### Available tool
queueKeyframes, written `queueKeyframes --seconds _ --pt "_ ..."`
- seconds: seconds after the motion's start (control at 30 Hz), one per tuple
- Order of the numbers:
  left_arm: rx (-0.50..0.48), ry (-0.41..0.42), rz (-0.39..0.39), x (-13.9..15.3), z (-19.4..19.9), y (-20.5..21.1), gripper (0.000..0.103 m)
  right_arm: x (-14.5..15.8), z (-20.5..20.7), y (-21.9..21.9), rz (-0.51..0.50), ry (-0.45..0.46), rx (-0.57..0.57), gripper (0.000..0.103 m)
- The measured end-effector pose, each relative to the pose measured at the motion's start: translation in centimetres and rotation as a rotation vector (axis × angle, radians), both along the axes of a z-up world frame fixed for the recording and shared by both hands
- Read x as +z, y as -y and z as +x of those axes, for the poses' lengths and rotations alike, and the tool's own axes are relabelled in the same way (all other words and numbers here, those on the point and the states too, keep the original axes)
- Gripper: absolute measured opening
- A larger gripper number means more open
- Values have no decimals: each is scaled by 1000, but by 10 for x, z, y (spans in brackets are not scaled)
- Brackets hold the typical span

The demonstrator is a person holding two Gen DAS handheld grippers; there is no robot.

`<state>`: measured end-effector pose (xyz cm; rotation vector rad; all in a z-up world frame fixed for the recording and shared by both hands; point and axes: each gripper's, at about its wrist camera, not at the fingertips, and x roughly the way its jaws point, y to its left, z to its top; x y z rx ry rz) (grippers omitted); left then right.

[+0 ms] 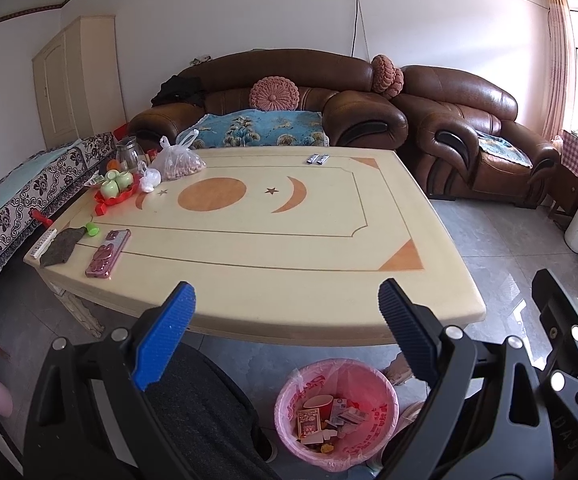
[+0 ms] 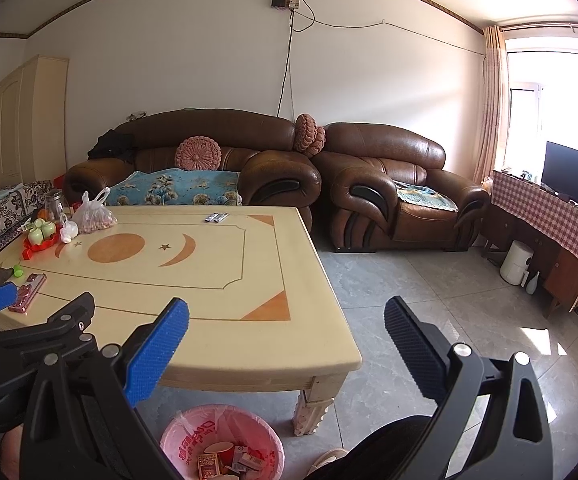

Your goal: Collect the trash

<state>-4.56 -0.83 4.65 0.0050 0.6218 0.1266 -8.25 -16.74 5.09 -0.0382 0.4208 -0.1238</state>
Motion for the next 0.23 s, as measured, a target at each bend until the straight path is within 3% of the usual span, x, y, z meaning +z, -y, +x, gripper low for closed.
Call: queueKeyframes --seconds 0.23 --pt "-5 -8 -6 1 2 1 91 0 0 0 -1 0 -1 96"
